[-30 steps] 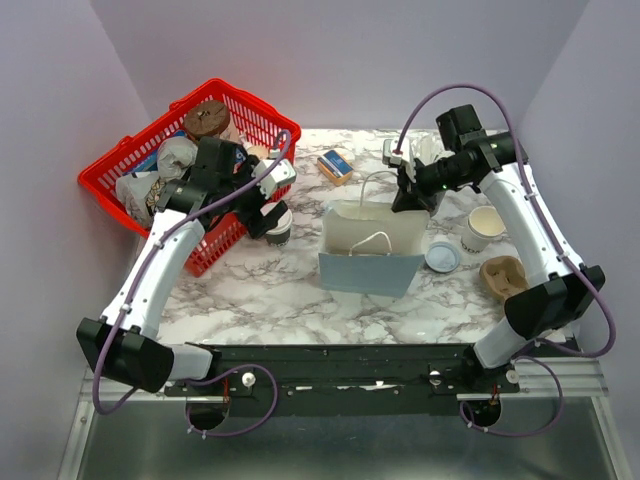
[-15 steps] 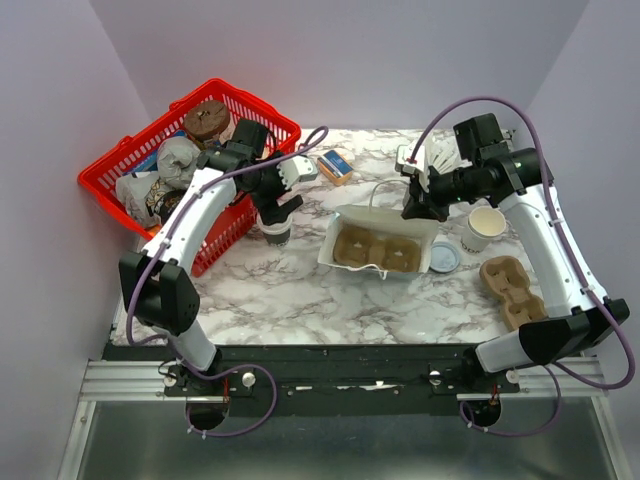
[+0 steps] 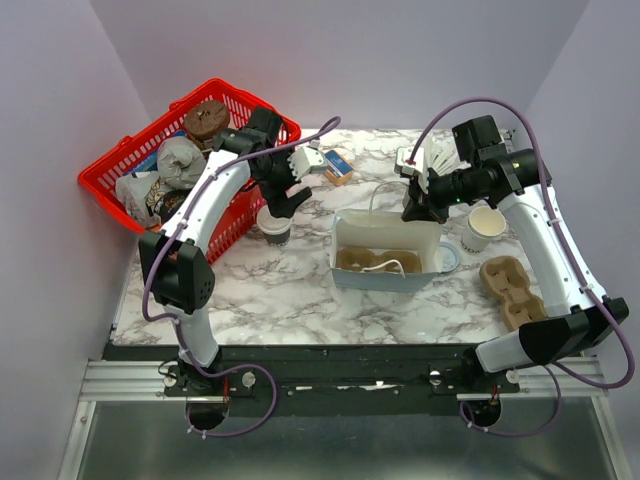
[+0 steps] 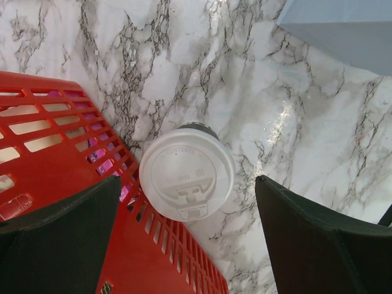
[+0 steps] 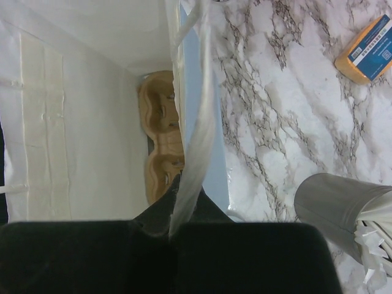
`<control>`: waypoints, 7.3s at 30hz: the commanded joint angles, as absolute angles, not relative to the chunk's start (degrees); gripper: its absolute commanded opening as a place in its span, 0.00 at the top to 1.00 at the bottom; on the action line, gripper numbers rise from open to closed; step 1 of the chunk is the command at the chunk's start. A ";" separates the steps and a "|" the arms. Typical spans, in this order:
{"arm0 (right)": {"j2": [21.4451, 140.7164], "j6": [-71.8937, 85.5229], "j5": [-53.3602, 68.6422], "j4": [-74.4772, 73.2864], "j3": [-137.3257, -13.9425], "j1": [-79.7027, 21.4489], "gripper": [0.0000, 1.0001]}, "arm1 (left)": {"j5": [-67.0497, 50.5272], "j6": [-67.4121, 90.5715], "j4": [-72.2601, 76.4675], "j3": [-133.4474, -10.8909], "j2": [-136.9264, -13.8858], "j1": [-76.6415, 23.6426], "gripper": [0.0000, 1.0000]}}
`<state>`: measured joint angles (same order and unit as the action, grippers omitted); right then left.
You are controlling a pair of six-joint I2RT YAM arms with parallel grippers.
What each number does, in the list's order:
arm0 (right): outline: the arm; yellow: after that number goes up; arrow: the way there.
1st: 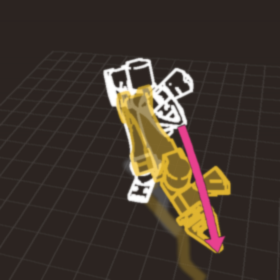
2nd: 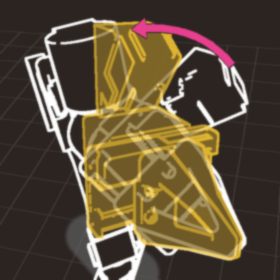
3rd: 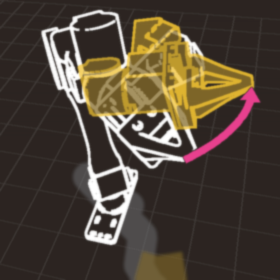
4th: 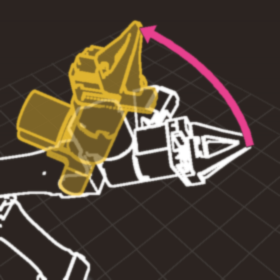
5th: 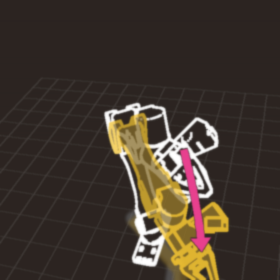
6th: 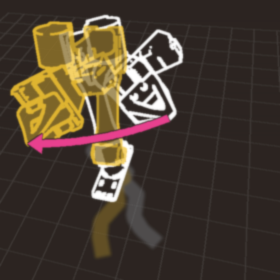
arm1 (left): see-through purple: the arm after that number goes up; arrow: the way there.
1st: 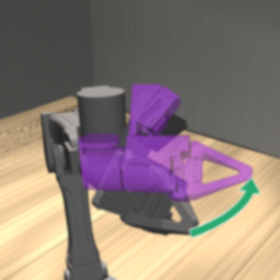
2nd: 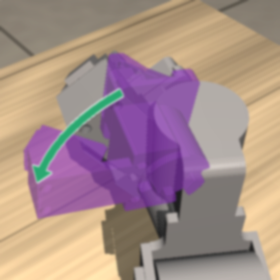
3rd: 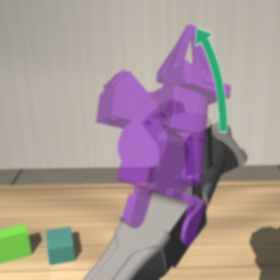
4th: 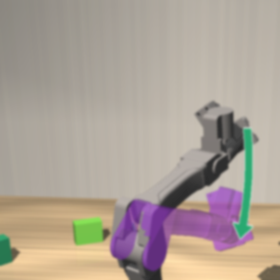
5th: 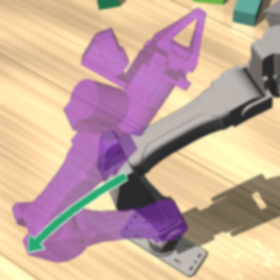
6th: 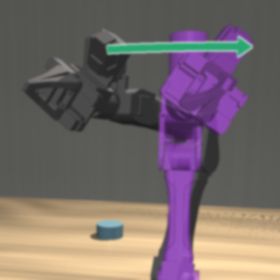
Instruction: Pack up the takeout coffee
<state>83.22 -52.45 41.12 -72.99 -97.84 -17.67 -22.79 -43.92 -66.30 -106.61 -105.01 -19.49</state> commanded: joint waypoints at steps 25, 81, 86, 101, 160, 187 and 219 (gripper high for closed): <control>86.31 -51.68 42.45 -73.74 -101.78 -17.84 0.99 | -8.17 -35.15 -68.73 -104.85 -109.60 -20.92 0.02; 84.99 -51.33 41.84 -73.48 -98.79 -17.84 0.99 | -5.19 -25.93 -63.28 -103.62 -107.40 -25.40 0.02; 84.90 -51.33 41.66 -73.56 -98.70 -17.93 0.99 | -5.62 -25.66 -63.19 -103.80 -108.37 -25.31 0.02; 85.61 -51.24 41.66 -73.65 -99.32 -17.84 0.99 | -5.01 -25.84 -63.28 -104.33 -111.27 -24.08 0.02; 86.04 -50.89 41.66 -73.48 -99.32 -17.84 0.99 | -4.39 -22.59 -66.44 -106.87 -112.94 -23.82 0.08; 85.96 -50.01 40.87 -73.21 -100.02 -17.84 0.99 | -6.41 -19.25 -68.73 -108.54 -113.02 -23.29 0.03; 85.96 -50.19 40.69 -73.12 -99.14 -17.84 0.99 | -8.44 -20.30 -68.11 -107.93 -116.10 -22.41 0.08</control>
